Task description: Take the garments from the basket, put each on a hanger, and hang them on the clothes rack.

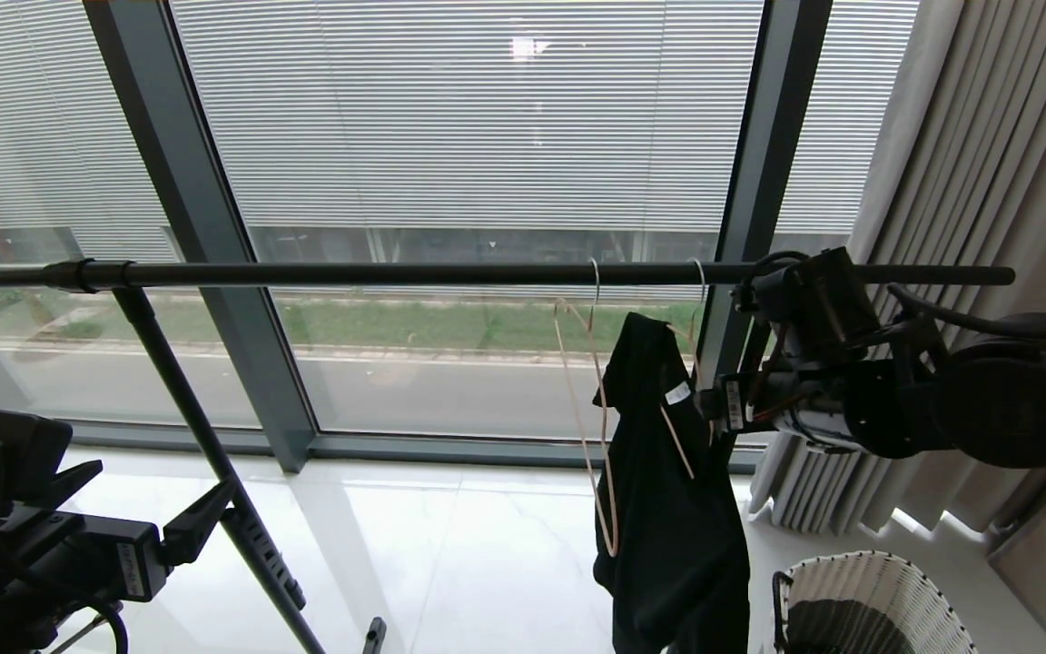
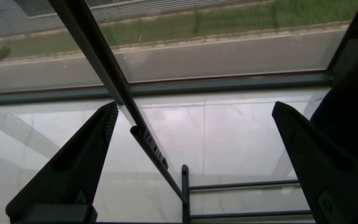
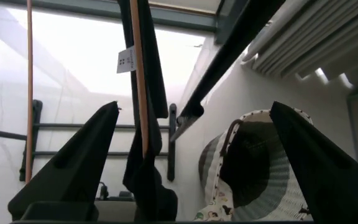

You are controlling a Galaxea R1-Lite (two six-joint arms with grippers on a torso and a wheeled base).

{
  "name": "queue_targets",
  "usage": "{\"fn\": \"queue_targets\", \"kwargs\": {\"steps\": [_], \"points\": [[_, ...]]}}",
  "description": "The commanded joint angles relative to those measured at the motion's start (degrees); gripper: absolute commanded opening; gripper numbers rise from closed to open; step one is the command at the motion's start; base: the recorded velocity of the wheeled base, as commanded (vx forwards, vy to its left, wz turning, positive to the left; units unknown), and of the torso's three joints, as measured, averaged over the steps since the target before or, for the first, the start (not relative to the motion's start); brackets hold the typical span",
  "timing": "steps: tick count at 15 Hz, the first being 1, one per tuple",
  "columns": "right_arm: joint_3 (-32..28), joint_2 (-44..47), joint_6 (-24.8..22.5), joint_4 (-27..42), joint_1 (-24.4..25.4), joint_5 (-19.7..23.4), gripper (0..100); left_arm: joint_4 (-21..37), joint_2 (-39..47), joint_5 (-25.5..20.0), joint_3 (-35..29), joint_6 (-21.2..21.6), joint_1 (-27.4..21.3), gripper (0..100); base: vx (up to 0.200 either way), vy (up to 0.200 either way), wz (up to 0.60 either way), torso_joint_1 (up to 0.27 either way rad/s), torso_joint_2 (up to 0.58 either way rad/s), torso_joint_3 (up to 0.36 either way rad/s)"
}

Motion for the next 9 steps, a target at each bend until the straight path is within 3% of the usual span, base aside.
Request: {"fn": "queue_targets", "kwargs": {"steps": [1,5,9], "points": [[3.12,-9.42,-0.26,2.96,0.05,0.00,100,-0.05,-0.07,0.06,-0.01,-0.03,0.00,100,0.000,0.000,0.00,0.000,0.00,0.000],[9.27,-20.84,-3.60,16.58,-2.94,-0.18,100,-0.05,-0.16,0.14,-0.01,-0.03,0.09,100,0.000,0.000,0.00,0.000,0.00,0.000],[16.83,-30.60,-11.59,16.58,-8.56,0.44,100,0.04,-1.83,1.46,0.16,-0.03,0.18,100,0.000,0.000,0.00,0.000,0.00,0.000]]}}
